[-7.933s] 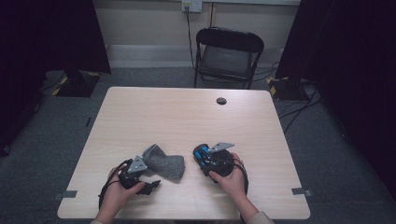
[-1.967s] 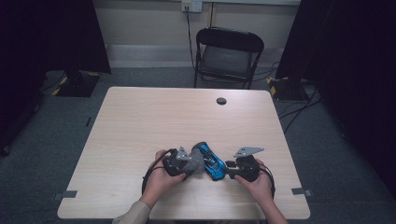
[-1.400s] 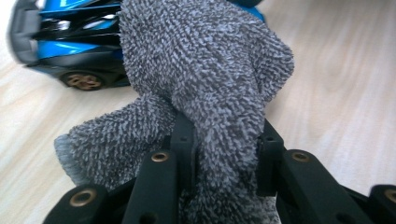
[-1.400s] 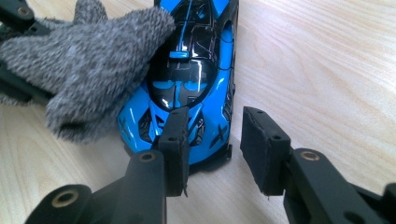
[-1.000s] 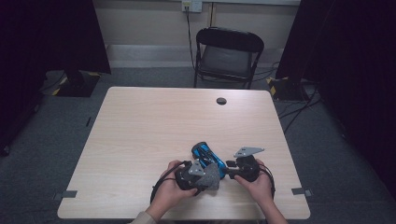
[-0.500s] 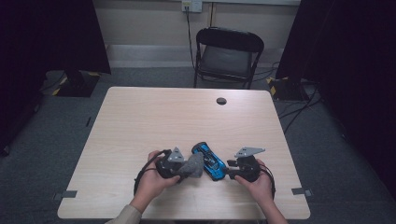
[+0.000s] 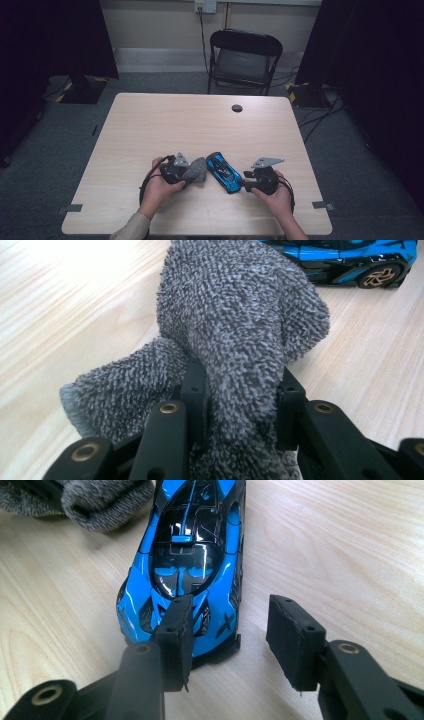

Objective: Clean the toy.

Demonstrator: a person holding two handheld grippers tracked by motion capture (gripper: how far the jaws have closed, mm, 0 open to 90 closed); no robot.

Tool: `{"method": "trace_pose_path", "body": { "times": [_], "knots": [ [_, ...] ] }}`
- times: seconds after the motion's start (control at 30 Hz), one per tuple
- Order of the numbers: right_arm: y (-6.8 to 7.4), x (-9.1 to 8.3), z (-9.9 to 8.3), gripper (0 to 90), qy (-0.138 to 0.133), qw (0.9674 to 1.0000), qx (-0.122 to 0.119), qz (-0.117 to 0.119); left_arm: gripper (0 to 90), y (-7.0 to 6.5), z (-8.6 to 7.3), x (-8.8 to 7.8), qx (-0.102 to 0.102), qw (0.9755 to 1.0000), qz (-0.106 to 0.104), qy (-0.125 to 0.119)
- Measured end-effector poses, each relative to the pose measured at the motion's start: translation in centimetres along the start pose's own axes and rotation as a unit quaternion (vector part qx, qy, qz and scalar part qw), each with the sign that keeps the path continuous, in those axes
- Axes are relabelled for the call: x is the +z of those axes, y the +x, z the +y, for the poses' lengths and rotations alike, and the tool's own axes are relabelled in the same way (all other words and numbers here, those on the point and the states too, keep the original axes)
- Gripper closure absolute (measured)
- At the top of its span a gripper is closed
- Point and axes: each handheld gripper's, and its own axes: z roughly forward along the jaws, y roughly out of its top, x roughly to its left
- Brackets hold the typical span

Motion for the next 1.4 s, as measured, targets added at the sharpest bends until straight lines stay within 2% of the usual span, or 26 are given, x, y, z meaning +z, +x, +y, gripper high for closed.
{"method": "trace_pose_path", "body": {
  "times": [0.1,0.2,0.3,0.33,0.43,0.5,0.6,0.67,0.73,0.8,0.87,0.9,0.93,0.97,1.17,1.27,1.4],
  "knots": [
    [-0.1,0.0,0.0,53.7,0.000,1.0000,0.001,0.001,67.6,-0.4,0.5,0.5,0.007,0.9999,-0.004,0.009],
    [-0.1,0.0,0.0,53.6,-0.001,1.0000,0.001,0.003,67.6,-0.8,0.7,1.0,0.011,0.9999,-0.009,0.005],
    [-0.1,0.0,0.0,53.6,-0.002,1.0000,0.001,0.003,66.6,-1.0,0.8,1.1,0.005,0.9999,-0.010,0.002],
    [-0.1,0.0,0.0,53.6,-0.001,1.0000,0.001,0.002,64.3,-1.1,0.8,1.1,0.000,0.9999,-0.010,-0.003],
    [-0.1,0.0,0.0,53.5,-0.001,1.0000,0.001,0.002,50.3,-1.2,0.8,0.8,-0.017,0.9996,-0.007,-0.020],
    [-0.1,0.0,-0.1,53.5,-0.002,1.0000,0.002,0.003,39.7,-1.1,0.8,0.4,-0.014,0.9993,0.006,-0.035],
    [-0.1,0.0,-0.1,53.3,-0.001,1.0000,0.002,0.002,36.1,-1.1,1.3,-0.3,-0.015,0.9981,0.012,-0.059],
    [-0.1,0.0,0.0,53.3,-0.001,1.0000,0.001,0.001,33.7,-1.1,1.8,-0.4,0.001,0.9973,0.015,-0.072],
    [-0.1,0.0,0.0,53.4,-0.001,1.0000,0.002,0.002,33.8,-1.1,2.1,0.0,0.004,0.9971,0.017,-0.074],
    [-0.1,0.0,0.0,53.3,0.000,1.0000,0.001,0.002,35.5,-1.0,2.2,0.6,0.004,0.9972,0.006,-0.074],
    [-0.1,0.0,0.0,53.3,-0.001,1.0000,0.001,0.002,41.2,-0.9,1.9,1.4,0.000,0.9980,0.007,-0.063],
    [-0.1,0.0,-0.1,53.4,-0.001,1.0000,0.002,0.002,42.2,-0.9,1.7,1.8,-0.006,0.9981,-0.003,-0.061],
    [-0.1,0.0,-0.1,53.3,-0.001,1.0000,0.004,0.003,49.0,-1.0,1.5,2.0,-0.013,0.9981,-0.013,-0.059],
    [-0.1,0.0,-0.1,53.3,-0.001,1.0000,0.005,0.003,51.6,-1.1,1.3,2.2,-0.011,0.9982,-0.013,-0.057],
    [-0.1,0.0,-0.1,53.4,-0.003,1.0000,0.004,0.003,60.1,-1.2,1.0,2.5,-0.018,0.9979,-0.026,-0.057],
    [-0.1,0.0,-0.1,53.4,-0.002,1.0000,0.004,0.002,64.2,-1.6,1.3,2.6,-0.024,0.9978,-0.033,-0.053],
    [-0.1,0.0,-0.1,53.4,-0.002,1.0000,0.005,0.003,66.8,-2.4,1.8,2.9,-0.018,0.9976,-0.045,-0.050]
  ]
}}
